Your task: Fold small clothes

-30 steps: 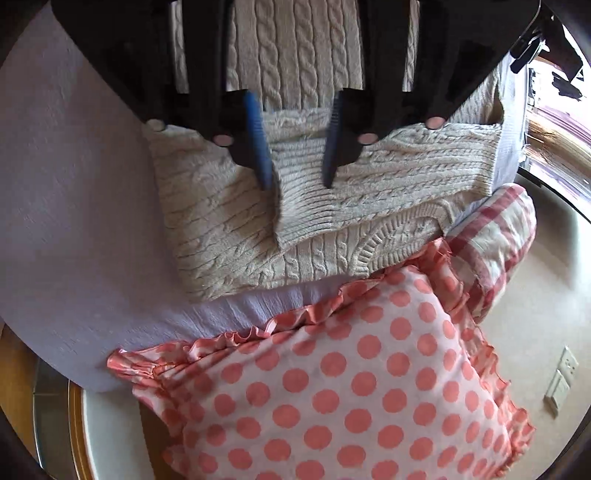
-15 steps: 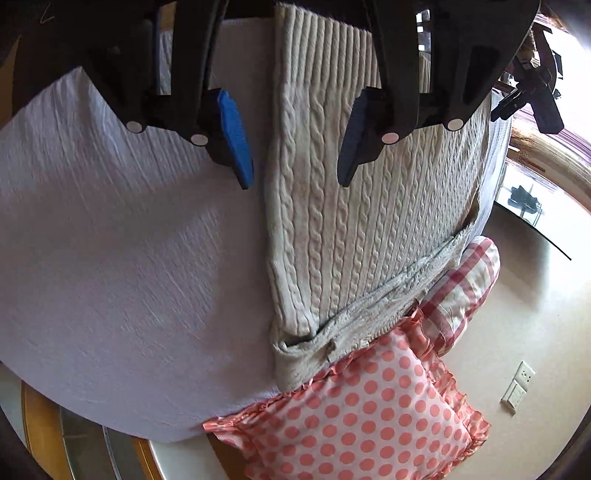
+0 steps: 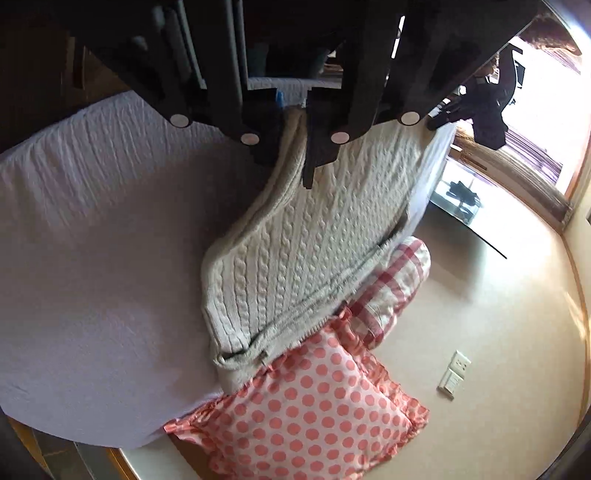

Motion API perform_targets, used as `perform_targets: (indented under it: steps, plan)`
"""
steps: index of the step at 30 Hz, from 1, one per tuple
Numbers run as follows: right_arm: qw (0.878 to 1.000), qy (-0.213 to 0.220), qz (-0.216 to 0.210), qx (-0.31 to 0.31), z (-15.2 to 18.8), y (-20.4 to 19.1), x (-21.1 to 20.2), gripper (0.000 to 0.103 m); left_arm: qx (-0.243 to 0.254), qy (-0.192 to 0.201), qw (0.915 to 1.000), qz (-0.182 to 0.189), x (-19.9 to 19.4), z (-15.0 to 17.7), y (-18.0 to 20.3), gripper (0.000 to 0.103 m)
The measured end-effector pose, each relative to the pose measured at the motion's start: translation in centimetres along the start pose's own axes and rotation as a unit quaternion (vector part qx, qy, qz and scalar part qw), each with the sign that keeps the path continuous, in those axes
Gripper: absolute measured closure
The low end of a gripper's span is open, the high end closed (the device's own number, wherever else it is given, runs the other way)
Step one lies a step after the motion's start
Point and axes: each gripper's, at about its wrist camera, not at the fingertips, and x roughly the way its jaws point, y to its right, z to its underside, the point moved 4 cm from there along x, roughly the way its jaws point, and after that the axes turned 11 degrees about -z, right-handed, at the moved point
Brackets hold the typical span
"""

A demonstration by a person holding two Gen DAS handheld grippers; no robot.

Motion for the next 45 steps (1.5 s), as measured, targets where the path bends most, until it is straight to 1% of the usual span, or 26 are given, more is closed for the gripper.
perform_targets:
  steps: [3,5,7,9,11,14,17,20,22,24,25,27,28,29,30,31,32,33,35,36,38,39,41,43,44,45]
  plan:
    - [0.998,0.048,-0.039,-0.01,-3.7,-1.7,-0.4,0.095,-0.014,0.032,0.9992,0.021,-1.2,-3.3,-0.2,0.094]
    - [0.995,0.074,-0.07,-0.011,-6.5,-2.6,0.0,0.095,-0.021,0.061,0.9975,0.027,-2.0,-6.4,-0.3,0.095]
    - [0.992,0.088,-0.089,-0.01,-9.5,-3.2,1.3,0.095,-0.017,0.087,0.996,0.014,-2.1,-10.1,-0.1,0.095]
    - [0.992,0.094,-0.088,-0.016,-12.9,-3.5,3.5,0.095,-0.012,0.102,0.9947,0.003,-1.4,-14.5,0.5,0.095]
    - [0.992,0.097,-0.076,-0.016,-16.3,-3.0,6.3,0.095,-0.009,0.108,0.994,-0.017,0.3,-19.2,1.3,0.095]
    - [0.995,0.094,-0.039,0.012,-20.6,0.2,11.5,0.095,-0.012,0.103,0.9926,-0.063,4.5,-25.6,1.8,0.095]
    - [0.995,0.082,0.026,0.043,-23.5,4.8,16.5,0.095,-0.019,0.08,0.9912,-0.104,10.0,-30.4,1.5,0.095]
    - [0.989,0.07,0.095,0.088,-24.8,9.5,20.0,0.095,-0.025,0.06,0.9884,-0.138,14.7,-33.3,0.8,0.095]
    - [0.982,0.047,0.123,0.137,-24.8,12.3,21.8,0.095,-0.043,0.037,0.9872,-0.149,17.2,-34.2,-0.2,0.095]
    - [0.976,0.029,0.126,0.177,-24.5,13.9,22.6,0.09,-0.055,0.022,0.9865,-0.152,18.5,-34.3,-0.8,0.094]
    - [0.975,0.029,0.117,0.185,-24.6,14.1,22.6,0.087,-0.055,0.022,0.9869,-0.15,18.6,-34.3,-0.9,0.09]
    - [0.978,0.038,0.104,0.179,-25.0,13.6,22.1,0.075,-0.047,0.037,0.9885,-0.139,17.5,-34.4,-0.6,0.088]
    - [0.98,0.046,0.091,0.169,-25.3,13.0,21.6,0.065,-0.041,0.05,0.9887,-0.135,16.5,-34.4,-0.5,0.077]
    - [0.982,0.058,0.086,0.16,-25.7,12.2,20.9,0.046,-0.036,0.065,0.9877,-0.138,15.3,-34.4,-0.3,0.06]
    - [0.982,0.079,0.096,0.144,-26.0,11.5,19.9,0.031,-0.032,0.079,0.9862,-0.142,13.9,-34.3,-0.3,0.052]
    - [0.982,0.105,0.096,0.12,-26.2,10.5,18.7,0.014,-0.027,0.091,0.9852,-0.143,12.6,-34.0,-0.3,0.043]
    - [0.985,0.115,0.081,0.096,-26.2,9.5,18.1,0.014,-0.025,0.099,0.9847,-0.141,11.3,-33.6,-0.4,0.041]
    - [0.989,0.107,0.068,0.079,-26.0,8.6,17.9,0.014,-0.023,0.103,0.9853,-0.134,10.2,-33.0,-0.6,0.039]
    - [0.995,0.071,0.039,0.06,-24.4,7.1,18.3,0.015,-0.024,0.098,0.9873,-0.122,8.9,-31.4,-1.2,0.032]
    - [0.997,0.05,0.028,0.053,-23.4,6.5,18.8,0.015,-0.025,0.091,0.9886,-0.117,8.5,-30.6,-1.3,0.031]
    - [0.999,0.007,0.024,0.044,-21.2,6.0,20.3,0.015,-0.032,0.068,0.9916,-0.105,8.8,-28.9,-1.9,0.031]
    - [0.998,-0.009,0.042,0.044,-20.5,6.3,20.9,0.015,-0.039,0.055,0.9928,-0.099,9.0,-28.1,-2.3,0.031]
    - [0.991,-0.051,0.112,0.045,-19.1,7.9,22.5,0.014,-0.056,0.024,0.9946,-0.084,10.5,-26.7,-2.8,0.031]
    - [0.993,-0.036,0.113,0.013,-18.8,7.6,22.7,0.014,-0.072,-0.002,0.994,-0.082,12.0,-25.8,-3.1,0.031]
    - [0.994,-0.032,0.107,0.009,-18.6,7.4,22.7,0.013,-0.077,0.001,0.9943,-0.074,12.4,-25.7,-3.1,0.028]
    - [0.995,-0.024,0.094,0.009,-18.5,7.2,22.5,0.012,-0.075,0.009,0.9946,-0.071,12.4,-25.9,-2.9,0.028]
